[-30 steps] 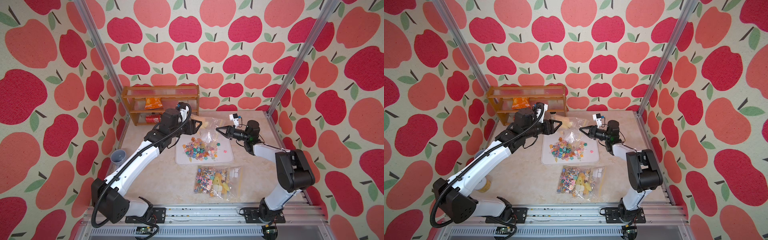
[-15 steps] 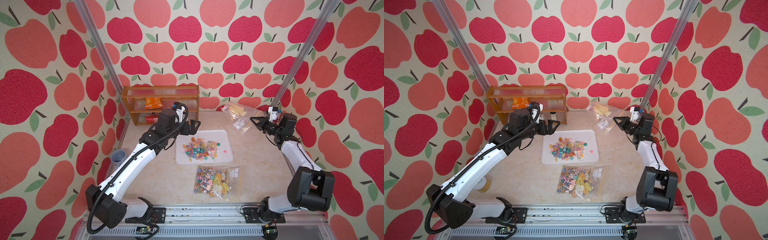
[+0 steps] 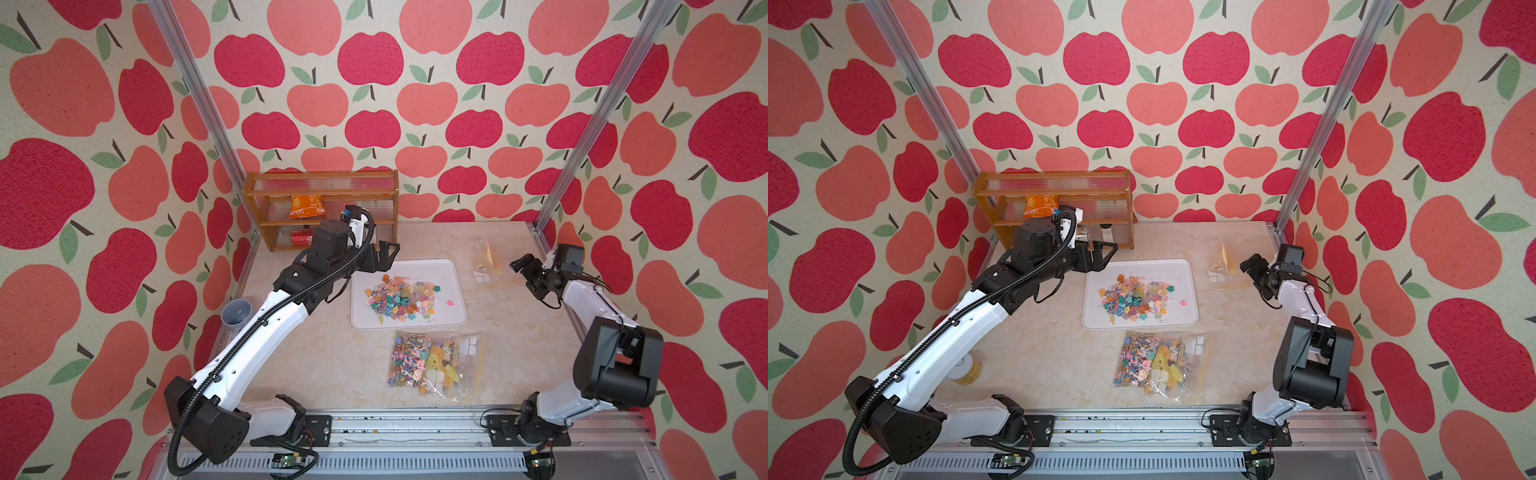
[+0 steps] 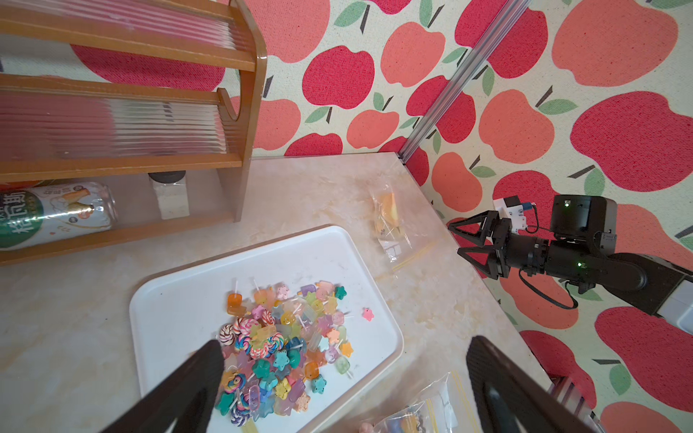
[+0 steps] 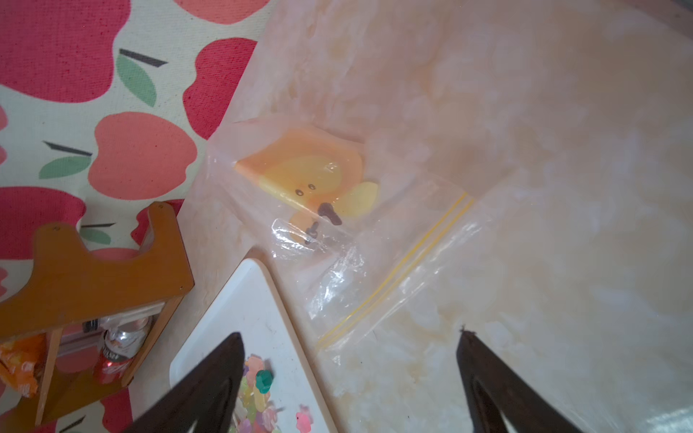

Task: Pour candies out of the ziploc bag
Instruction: Place the ziploc bag at the center of the board.

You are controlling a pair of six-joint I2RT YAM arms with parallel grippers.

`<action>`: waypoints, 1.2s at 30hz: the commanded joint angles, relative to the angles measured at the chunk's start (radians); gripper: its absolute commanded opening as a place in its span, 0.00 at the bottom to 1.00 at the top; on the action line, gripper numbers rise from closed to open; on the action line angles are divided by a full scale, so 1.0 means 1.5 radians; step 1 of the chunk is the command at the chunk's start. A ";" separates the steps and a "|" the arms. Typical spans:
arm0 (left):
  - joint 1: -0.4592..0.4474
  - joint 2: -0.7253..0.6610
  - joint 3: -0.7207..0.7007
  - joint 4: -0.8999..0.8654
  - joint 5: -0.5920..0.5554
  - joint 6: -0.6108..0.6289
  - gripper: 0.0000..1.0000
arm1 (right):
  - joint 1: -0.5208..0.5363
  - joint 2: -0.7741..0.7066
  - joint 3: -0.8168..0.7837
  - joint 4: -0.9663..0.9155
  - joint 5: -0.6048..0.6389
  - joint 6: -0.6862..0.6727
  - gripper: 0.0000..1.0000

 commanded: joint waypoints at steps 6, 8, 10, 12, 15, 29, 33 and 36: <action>-0.041 -0.019 -0.044 -0.036 -0.056 0.023 0.99 | 0.029 -0.078 0.055 -0.183 0.225 -0.070 0.99; -0.056 -0.026 -0.057 -0.035 -0.063 0.022 0.99 | 0.043 -0.106 0.051 -0.199 0.272 -0.079 0.99; -0.080 -0.027 -0.062 -0.043 -0.089 0.027 0.99 | 0.058 -0.128 0.055 -0.220 0.312 -0.087 0.99; -0.115 -0.021 -0.055 -0.066 -0.131 0.038 0.99 | 0.075 -0.152 0.057 -0.236 0.335 -0.097 0.99; -0.180 0.000 -0.036 -0.105 -0.202 0.056 1.00 | 0.101 -0.197 0.049 -0.256 0.355 -0.107 0.99; -0.364 0.126 -0.052 -0.141 -0.253 -0.061 0.79 | 0.353 -0.429 -0.102 -0.285 0.077 -0.130 0.81; -0.384 0.138 -0.057 -0.133 -0.271 -0.070 0.79 | 0.387 -0.486 -0.146 -0.317 0.084 -0.114 0.84; -0.399 0.153 -0.044 -0.142 -0.280 -0.082 0.80 | 0.403 -0.535 -0.178 -0.321 0.067 -0.088 0.85</action>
